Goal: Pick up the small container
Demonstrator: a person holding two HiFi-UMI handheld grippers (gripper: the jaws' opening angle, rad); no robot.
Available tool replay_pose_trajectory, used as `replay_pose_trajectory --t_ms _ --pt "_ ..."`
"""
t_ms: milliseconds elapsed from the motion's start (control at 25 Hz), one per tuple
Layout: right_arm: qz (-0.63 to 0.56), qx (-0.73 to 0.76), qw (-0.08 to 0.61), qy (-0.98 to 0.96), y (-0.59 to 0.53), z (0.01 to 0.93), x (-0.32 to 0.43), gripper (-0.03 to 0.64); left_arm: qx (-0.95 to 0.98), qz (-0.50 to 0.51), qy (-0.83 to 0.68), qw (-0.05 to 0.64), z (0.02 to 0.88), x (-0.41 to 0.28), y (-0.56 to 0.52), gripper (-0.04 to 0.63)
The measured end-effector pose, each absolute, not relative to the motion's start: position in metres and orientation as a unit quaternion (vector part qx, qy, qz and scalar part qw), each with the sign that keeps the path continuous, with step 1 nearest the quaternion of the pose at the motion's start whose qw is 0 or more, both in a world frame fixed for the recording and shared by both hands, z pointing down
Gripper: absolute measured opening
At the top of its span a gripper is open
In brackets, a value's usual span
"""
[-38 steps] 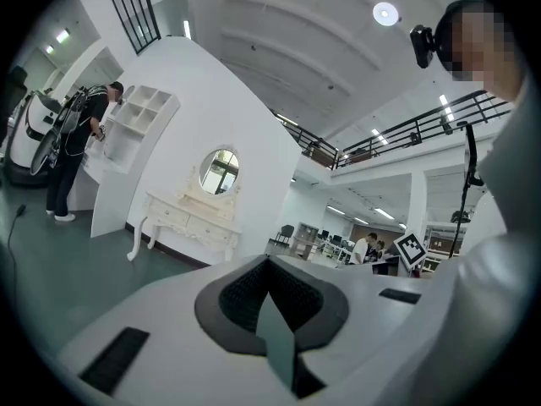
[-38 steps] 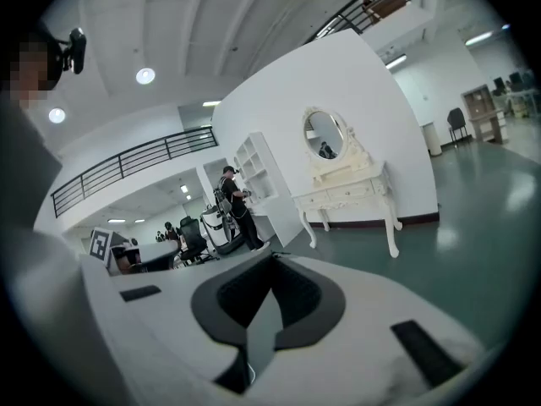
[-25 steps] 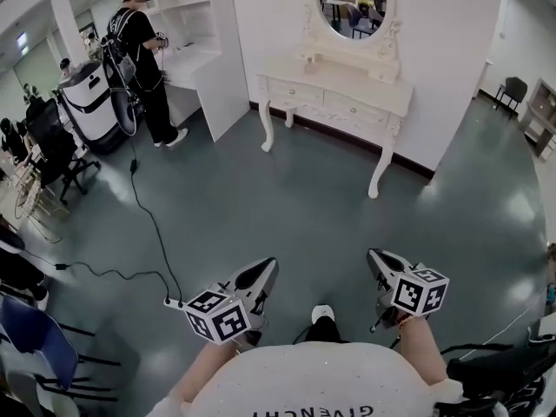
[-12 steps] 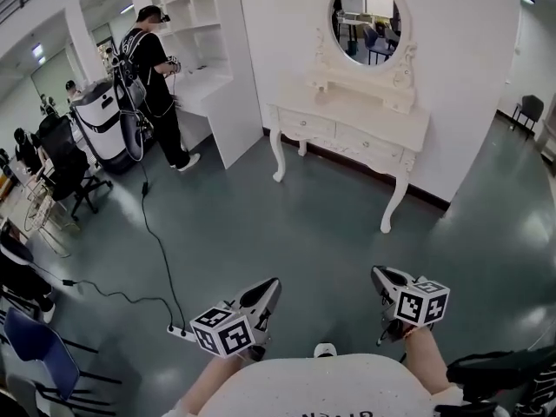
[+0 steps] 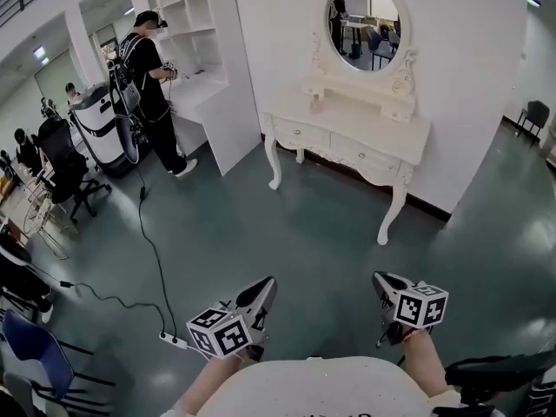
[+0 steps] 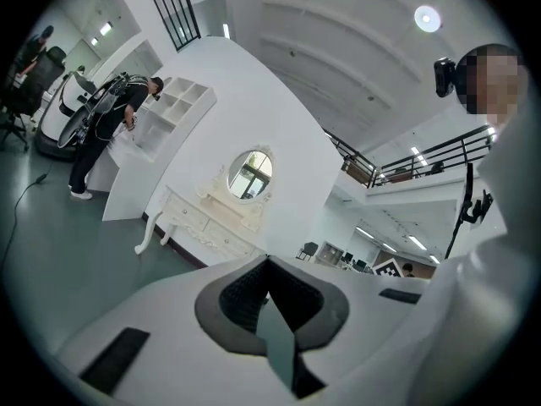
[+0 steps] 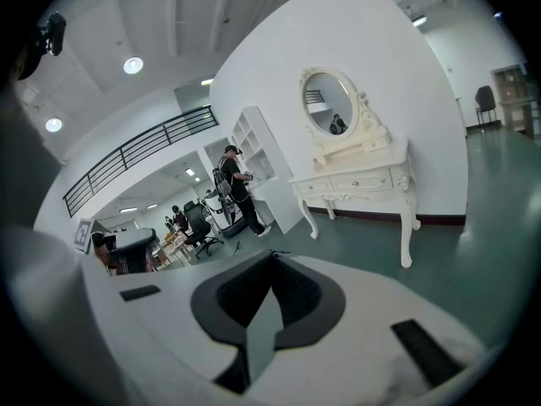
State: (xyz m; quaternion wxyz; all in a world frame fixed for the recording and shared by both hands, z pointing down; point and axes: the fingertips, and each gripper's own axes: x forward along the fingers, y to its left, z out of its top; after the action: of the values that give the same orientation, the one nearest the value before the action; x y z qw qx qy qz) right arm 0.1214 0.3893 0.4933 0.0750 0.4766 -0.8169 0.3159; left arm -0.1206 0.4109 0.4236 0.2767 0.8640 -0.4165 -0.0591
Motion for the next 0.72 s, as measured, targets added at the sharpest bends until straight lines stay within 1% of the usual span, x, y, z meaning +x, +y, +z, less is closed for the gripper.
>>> replay_pose_trajectory --t_ms 120,240,400,560,720 --pt "0.32 0.479 0.067 -0.815 0.38 0.493 0.137 0.005 0.864 -0.073 -0.421 0.266 0.418 -0.11 0.404 0.002" --pt "0.323 0.476 0.053 -0.817 0.377 0.49 0.143 0.005 0.865 -0.061 -0.422 0.264 0.42 -0.103 0.404 0.002" --pt "0.326 0.474 0.056 -0.816 0.376 0.496 0.154 0.005 0.86 -0.063 -0.43 0.268 0.415 -0.096 0.4 0.002" --pt "0.34 0.461 0.046 -0.818 0.376 0.499 0.15 0.005 0.855 -0.075 -0.444 0.258 0.403 -0.093 0.395 0.002" --pt "0.325 0.447 0.05 -0.832 0.374 0.492 0.149 0.005 0.853 -0.09 -0.442 0.262 0.395 -0.08 0.387 0.002"
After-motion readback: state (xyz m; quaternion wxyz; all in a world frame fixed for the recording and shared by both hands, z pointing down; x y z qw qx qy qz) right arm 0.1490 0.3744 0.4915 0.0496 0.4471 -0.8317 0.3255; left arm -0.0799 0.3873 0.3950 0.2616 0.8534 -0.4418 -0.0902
